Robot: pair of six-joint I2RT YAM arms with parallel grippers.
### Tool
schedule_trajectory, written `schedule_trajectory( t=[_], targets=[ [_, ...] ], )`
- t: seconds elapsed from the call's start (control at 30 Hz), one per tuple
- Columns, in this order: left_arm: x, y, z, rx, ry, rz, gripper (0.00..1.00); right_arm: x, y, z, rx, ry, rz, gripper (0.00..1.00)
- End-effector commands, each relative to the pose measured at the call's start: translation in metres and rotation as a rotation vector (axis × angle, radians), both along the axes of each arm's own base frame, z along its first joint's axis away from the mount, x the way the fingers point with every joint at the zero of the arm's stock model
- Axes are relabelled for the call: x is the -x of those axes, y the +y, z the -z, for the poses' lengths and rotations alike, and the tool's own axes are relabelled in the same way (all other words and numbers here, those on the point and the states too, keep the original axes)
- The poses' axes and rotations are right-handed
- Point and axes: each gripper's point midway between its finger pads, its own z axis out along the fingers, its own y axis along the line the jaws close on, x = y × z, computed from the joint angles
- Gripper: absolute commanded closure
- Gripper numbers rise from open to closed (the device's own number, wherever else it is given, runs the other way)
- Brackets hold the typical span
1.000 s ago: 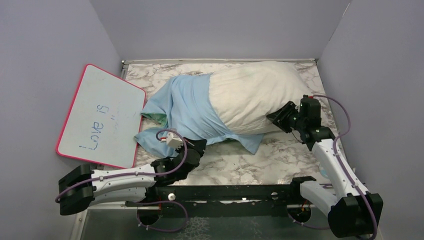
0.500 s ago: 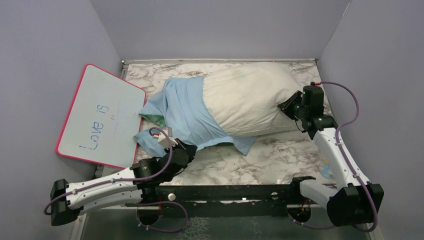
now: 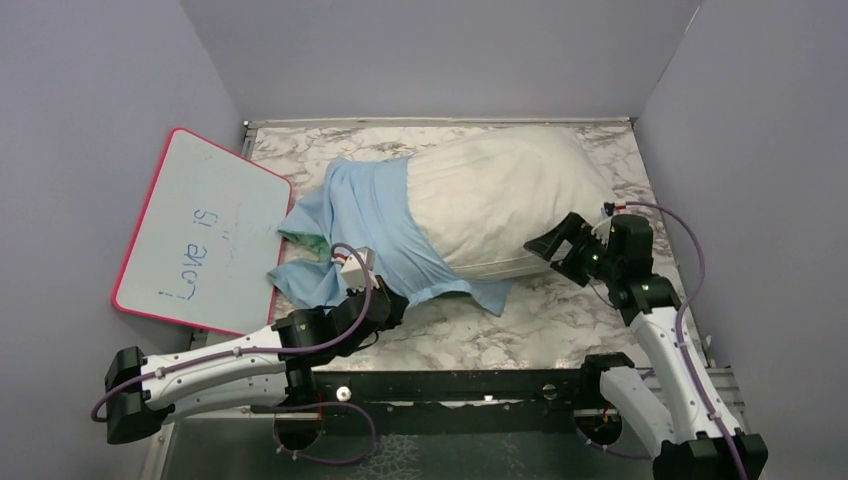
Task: Remove the pillowcase from the pillow
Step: Remove the pillow from the pillowcase.
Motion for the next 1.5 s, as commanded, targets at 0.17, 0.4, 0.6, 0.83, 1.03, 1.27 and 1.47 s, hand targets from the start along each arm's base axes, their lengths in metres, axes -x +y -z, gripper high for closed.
schedule_trajectory(
  t=[0.17, 0.4, 0.6, 0.83, 1.03, 1.27, 1.47],
  targets=[
    [0.004, -0.014, -0.035, 0.146, -0.053, 0.062, 1.0, 0.052, 0.041, 0.03, -0.272, 0.037, -0.173, 0.0],
    [0.006, -0.016, -0.033, 0.153, -0.034, 0.064, 1.0, 0.041, 0.05, 0.036, -0.363, -0.003, -0.197, 0.0],
    [0.007, -0.02, -0.033, 0.147, -0.025, 0.075, 1.0, 0.011, 0.05, 0.017, -0.403, -0.098, -0.156, 0.0],
    [0.003, -0.022, -0.044, 0.13, -0.049, 0.079, 1.0, -0.044, 0.018, 0.015, -0.305, -0.121, 0.099, 0.17],
    [-0.001, -0.014, -0.053, 0.099, -0.066, 0.046, 1.0, -0.085, -0.005, 0.015, -0.149, -0.06, 0.206, 0.84],
    [-0.01, 0.034, -0.048, -0.007, -0.073, -0.119, 1.0, -0.112, -0.056, -0.017, 0.12, -0.112, 0.354, 0.99],
    [-0.004, 0.08, -0.042, -0.079, -0.045, -0.225, 1.0, -0.128, -0.082, -0.021, 0.216, -0.059, 0.372, 0.99]
  ],
)
